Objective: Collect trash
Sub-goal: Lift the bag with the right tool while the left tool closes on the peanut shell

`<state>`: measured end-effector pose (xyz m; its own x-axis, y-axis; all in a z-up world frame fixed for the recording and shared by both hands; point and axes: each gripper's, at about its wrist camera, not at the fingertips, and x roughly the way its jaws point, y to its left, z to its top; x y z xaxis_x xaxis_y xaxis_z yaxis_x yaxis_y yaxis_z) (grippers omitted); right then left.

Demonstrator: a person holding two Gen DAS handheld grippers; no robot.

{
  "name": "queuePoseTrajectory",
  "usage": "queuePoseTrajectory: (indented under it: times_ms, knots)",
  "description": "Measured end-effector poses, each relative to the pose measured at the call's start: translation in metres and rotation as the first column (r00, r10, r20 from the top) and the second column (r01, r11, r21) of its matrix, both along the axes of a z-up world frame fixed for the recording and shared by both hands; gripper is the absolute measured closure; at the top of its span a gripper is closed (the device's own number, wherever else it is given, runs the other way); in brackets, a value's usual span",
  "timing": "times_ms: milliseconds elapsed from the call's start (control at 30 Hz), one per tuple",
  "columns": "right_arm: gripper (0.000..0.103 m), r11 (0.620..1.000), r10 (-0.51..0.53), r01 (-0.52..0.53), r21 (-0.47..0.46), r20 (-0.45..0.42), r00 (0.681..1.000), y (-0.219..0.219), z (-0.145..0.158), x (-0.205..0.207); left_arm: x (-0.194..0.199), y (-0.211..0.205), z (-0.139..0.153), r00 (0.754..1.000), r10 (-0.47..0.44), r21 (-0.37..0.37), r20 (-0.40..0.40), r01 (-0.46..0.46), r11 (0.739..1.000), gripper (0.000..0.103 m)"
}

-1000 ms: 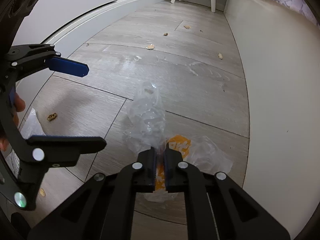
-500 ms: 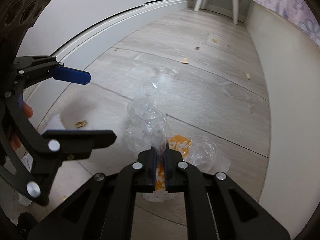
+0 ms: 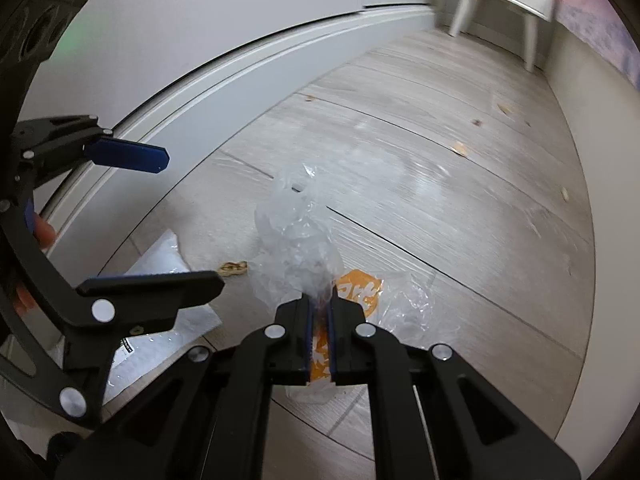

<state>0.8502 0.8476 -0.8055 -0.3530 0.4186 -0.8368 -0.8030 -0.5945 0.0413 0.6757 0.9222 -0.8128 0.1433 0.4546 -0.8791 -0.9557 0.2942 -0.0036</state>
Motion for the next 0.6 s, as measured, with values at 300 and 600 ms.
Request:
queuePoseTrajectory:
  times_ms: [300,600]
  knots:
    - [0.096,0.999,0.038,-0.038,-0.006,0.003,0.999,0.005,-0.010,-0.011,-0.021,-0.005,-0.016,0.998,0.056,-0.030,-0.003,-0.056,0.998,0.006]
    - [0.096,0.999,0.051,-0.051,0.000,0.021,0.998,0.006,-0.017,-0.003,-0.020,-0.005,-0.053,0.999,0.037,-0.055,-0.032,-0.038,0.998,0.006]
